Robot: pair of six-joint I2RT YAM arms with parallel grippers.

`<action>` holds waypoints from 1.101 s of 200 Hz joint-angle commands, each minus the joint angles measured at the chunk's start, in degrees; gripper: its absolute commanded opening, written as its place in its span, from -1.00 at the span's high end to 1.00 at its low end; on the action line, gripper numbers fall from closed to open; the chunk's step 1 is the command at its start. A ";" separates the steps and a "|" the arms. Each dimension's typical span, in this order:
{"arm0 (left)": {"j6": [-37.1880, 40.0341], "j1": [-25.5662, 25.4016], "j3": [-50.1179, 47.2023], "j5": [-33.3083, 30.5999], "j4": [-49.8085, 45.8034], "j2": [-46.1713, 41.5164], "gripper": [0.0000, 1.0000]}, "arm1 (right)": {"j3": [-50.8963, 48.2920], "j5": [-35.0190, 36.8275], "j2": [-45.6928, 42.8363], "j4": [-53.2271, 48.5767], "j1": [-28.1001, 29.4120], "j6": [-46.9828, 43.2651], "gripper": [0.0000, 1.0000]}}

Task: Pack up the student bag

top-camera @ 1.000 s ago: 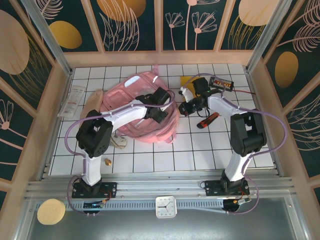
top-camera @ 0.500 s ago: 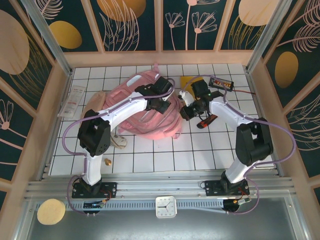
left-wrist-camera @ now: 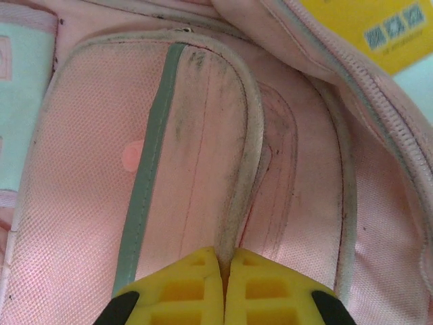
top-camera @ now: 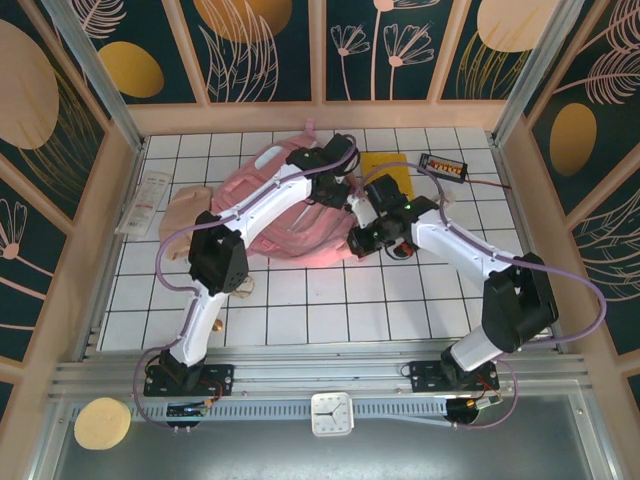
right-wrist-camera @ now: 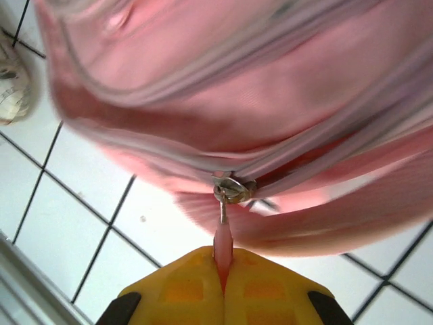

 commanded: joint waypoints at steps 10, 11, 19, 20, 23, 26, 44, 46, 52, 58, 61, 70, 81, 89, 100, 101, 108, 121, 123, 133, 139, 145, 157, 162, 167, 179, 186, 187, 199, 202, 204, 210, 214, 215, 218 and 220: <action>-7.42 1.81 10.55 1.05 -1.48 3.26 1.00 | -3.91 0.61 -3.20 3.99 3.71 13.24 1.00; -7.48 1.86 10.80 1.18 -1.55 3.36 1.00 | -3.95 0.82 -3.22 4.05 3.82 13.47 1.00; -8.69 2.33 12.46 2.63 -1.78 3.97 1.00 | -4.01 1.86 -3.02 4.54 4.42 14.94 1.00; -8.86 2.38 12.64 2.76 -1.79 4.07 1.00 | -4.05 1.97 -3.00 4.63 4.52 15.11 1.00; -9.31 2.56 13.21 3.18 -1.80 4.17 1.00 | -4.05 2.22 -2.81 4.80 4.78 15.64 1.00; -9.82 2.65 13.61 3.60 -1.75 4.31 1.00 | -4.05 2.48 -2.63 5.07 5.01 16.08 1.00; -11.90 3.08 14.56 6.10 -1.08 4.44 1.00 | -3.99 4.62 -1.61 7.93 7.22 18.89 1.00; -12.10 3.06 14.52 6.35 -0.98 4.39 1.00 | -3.93 4.74 -1.40 8.36 7.49 19.18 1.00; -12.87 3.05 14.35 6.91 -0.79 4.28 1.00 | -3.68 5.25 -0.76 9.62 8.24 20.13 1.00; -13.43 3.10 14.08 7.68 -0.51 4.24 1.00 | -3.15 5.78 -0.09 10.70 9.05 21.10 1.00; -13.74 3.08 13.98 8.07 -0.35 4.21 1.00 | -2.98 5.96 0.23 11.23 9.55 21.57 1.00; -14.72 3.07 13.49 8.83 0.22 4.11 1.00 | -2.28 6.64 1.12 12.81 10.98 22.90 1.00; -15.99 3.14 12.50 9.72 1.57 3.83 1.00 | -1.68 7.18 2.10 14.67 12.72 24.68 1.00; -17.12 3.28 12.25 10.45 2.42 3.87 1.00 | -1.31 7.12 3.07 15.73 13.86 25.57 1.00; -18.47 3.44 12.32 11.62 3.51 4.23 1.00 | -0.65 7.39 4.57 16.57 15.49 26.20 1.00; -18.58 3.47 12.35 11.69 3.58 4.29 1.00 | -0.57 7.46 4.75 16.58 15.64 26.28 1.00; -19.61 3.41 12.77 12.38 4.08 4.66 1.00 | -0.17 8.10 5.72 16.67 16.61 26.80 1.00; -21.02 3.46 13.78 13.50 4.64 5.35 1.00 | 0.07 9.15 7.18 17.52 17.82 28.18 1.00; -21.24 3.48 13.78 13.70 4.80 5.39 1.00 | 0.05 9.24 7.45 17.96 17.92 28.42 1.00; -22.23 3.42 13.81 14.45 5.47 5.66 1.00 | 0.04 10.07 8.27 19.57 18.44 30.14 1.00; -22.70 3.47 13.79 14.91 5.50 5.65 1.00 | -0.04 10.30 8.59 21.20 18.74 31.00 1.00; -23.15 3.41 13.83 15.17 5.50 5.75 1.00 | -0.12 10.65 8.96 22.87 19.03 31.84 1.00; -23.63 3.47 13.86 15.50 7.06 5.75 1.00 | 0.02 10.08 9.99 27.02 19.84 32.68 1.00; -23.80 3.49 13.79 15.62 7.29 5.75 1.00 | 0.04 9.58 10.43 29.01 20.19 32.77 1.00; -23.94 3.41 13.80 15.65 7.41 5.75 1.00 | 0.25 9.29 11.04 31.03 20.62 32.92 1.00; -24.28 3.45 13.78 16.09 7.58 5.79 1.00 | 1.85 7.79 13.45 33.77 21.29 33.33 1.00; -24.36 3.47 13.82 16.31 7.61 5.80 1.00 | 3.26 6.78 15.45 34.70 21.71 33.22 1.00; -24.39 3.43 13.80 16.37 7.65 5.82 1.00 | 3.50 6.63 15.68 34.74 21.78 33.22 1.00; -24.58 3.40 13.81 16.58 7.61 5.76 1.00 | 5.47 5.70 18.52 37.21 22.60 32.58 1.00; -24.58 3.47 13.83 16.68 7.61 5.71 1.00 | 5.83 5.42 19.07 37.99 22.78 32.31 1.00; -24.52 3.48 13.83 16.69 7.61 5.70 1.00 | 6.08 5.31 19.48 38.37 22.88 32.20 1.00; -24.57 3.46 13.77 16.79 7.61 5.57 1.00 | 6.84 5.16 20.66 39.49 23.11 31.96 1.00; -24.46 3.46 13.72 16.82 7.54 5.56 1.00 | 7.25 5.08 21.44 40.15 23.17 31.80 1.00; -24.44 3.43 13.71 16.85 7.53 5.53 1.00 | 7.38 5.08 21.58 40.32 23.17 31.81 1.00; -24.48 3.44 13.71 16.86 7.45 5.44 1.00 | 7.66 4.95 22.19 40.87 23.17 31.81 1.00; -24.36 3.43 13.70 16.93 7.44 5.44 1.00 | 7.82 4.80 22.52 41.25 23.17 31.81 1.00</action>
